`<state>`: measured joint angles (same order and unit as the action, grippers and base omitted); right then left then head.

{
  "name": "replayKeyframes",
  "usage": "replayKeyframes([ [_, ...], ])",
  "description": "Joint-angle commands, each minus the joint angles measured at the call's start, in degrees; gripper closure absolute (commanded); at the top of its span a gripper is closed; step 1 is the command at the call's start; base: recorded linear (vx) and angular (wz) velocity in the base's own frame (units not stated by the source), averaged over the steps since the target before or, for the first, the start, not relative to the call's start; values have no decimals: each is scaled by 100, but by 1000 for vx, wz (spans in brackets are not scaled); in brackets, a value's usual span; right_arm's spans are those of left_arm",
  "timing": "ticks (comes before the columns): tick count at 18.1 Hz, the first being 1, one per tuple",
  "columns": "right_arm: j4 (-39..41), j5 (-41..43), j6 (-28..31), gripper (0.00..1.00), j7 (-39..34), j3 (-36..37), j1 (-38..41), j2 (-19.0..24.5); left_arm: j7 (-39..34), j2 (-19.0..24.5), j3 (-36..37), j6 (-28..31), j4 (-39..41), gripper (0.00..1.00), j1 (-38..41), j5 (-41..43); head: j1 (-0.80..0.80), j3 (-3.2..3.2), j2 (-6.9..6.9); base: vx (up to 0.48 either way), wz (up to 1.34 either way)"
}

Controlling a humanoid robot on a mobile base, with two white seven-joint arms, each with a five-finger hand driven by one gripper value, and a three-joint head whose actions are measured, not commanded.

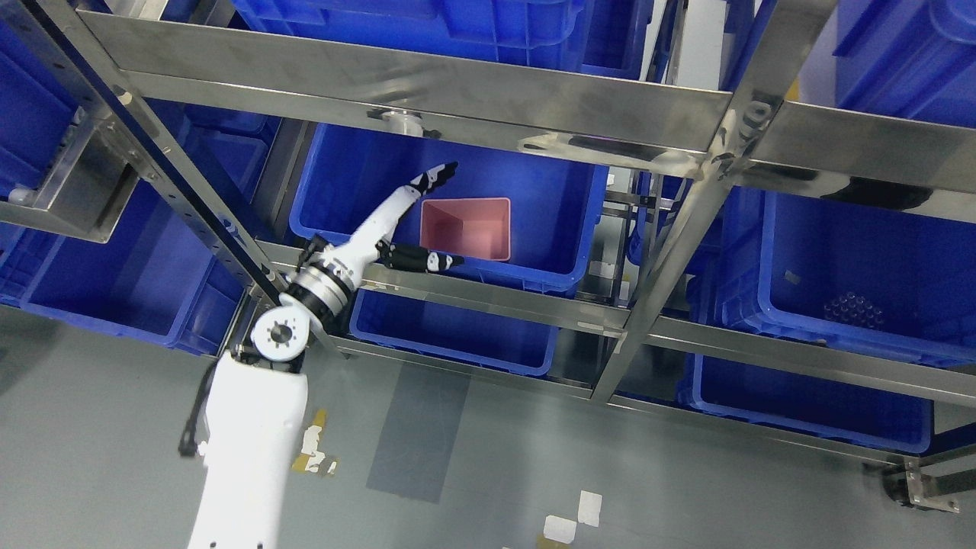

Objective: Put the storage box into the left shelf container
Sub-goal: 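Release the pink box and withdraw the left hand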

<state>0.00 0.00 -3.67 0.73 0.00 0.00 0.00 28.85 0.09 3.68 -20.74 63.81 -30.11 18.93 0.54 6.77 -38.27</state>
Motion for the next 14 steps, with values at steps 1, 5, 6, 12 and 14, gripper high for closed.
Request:
replayKeyframes([
  [1, 100, 9, -2, 0, 6, 18, -35, -100, -963, 91, 511, 122, 2316, 1, 1498, -1489, 0, 0, 0, 0, 0],
  [5, 100, 9, -2, 0, 6, 18, -35, -100, -3540, 91, 519, 685, 3252, 1, 1929, -1489, 0, 0, 0, 0, 0],
  [6, 100, 9, -2, 0, -2, 18, -35, -100, -3571, 91, 511, 677, 3252, 1, 2026, -1489, 0, 0, 0, 0, 0],
  [12, 100, 9, -2, 0, 6, 18, -35, -100, -3571, 91, 519, 650, 3252, 1, 2133, -1630, 0, 0, 0, 0, 0],
  [14, 100, 9, -2, 0, 6, 18, -35, -100, -3571, 91, 528, 650, 3243, 1, 2132, -1647, 0, 0, 0, 0, 0],
])
